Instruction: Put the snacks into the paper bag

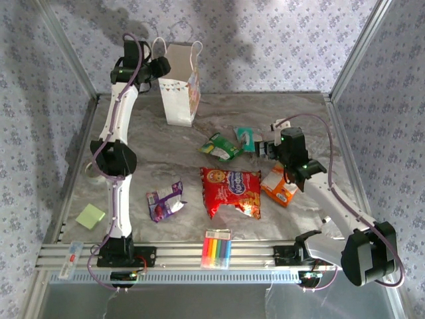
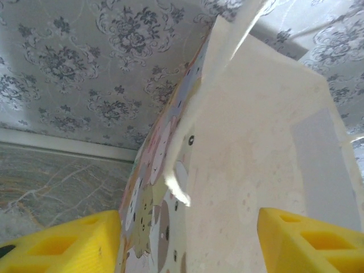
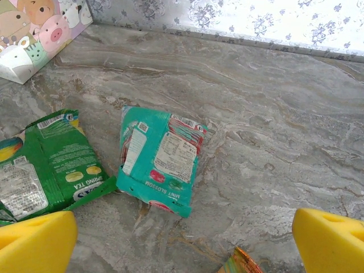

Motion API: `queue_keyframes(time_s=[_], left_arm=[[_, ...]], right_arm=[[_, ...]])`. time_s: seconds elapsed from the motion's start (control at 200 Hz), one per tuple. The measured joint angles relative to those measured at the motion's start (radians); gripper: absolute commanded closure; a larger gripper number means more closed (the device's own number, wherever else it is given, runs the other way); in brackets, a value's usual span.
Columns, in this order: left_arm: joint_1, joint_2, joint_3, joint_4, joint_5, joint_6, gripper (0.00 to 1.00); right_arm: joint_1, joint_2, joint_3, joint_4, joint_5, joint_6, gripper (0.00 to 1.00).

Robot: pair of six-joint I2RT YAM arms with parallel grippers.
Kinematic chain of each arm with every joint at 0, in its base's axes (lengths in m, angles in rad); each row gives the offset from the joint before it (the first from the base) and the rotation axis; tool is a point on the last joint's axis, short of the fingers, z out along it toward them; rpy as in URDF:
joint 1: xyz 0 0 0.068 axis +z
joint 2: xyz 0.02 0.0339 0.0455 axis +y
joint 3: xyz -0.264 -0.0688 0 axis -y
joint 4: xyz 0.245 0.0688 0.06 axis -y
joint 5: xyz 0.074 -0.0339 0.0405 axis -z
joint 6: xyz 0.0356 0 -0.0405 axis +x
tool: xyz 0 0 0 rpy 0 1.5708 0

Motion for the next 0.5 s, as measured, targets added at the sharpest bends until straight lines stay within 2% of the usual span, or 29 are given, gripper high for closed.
queue_keyframes(time_s=[0.19,0.5], left_arm=[[0.019,0.030,0.000,0.006,0.027,-0.045,0.46],[0.031,0.035,0.022,0.012,0.051,-0.079,0.82]], right_arm=[[0.001,0.013,0.002,0.003,0.000,0.000,0.01],[0.008,0.037,0.004,0.007,0.000,0.000,0.02]])
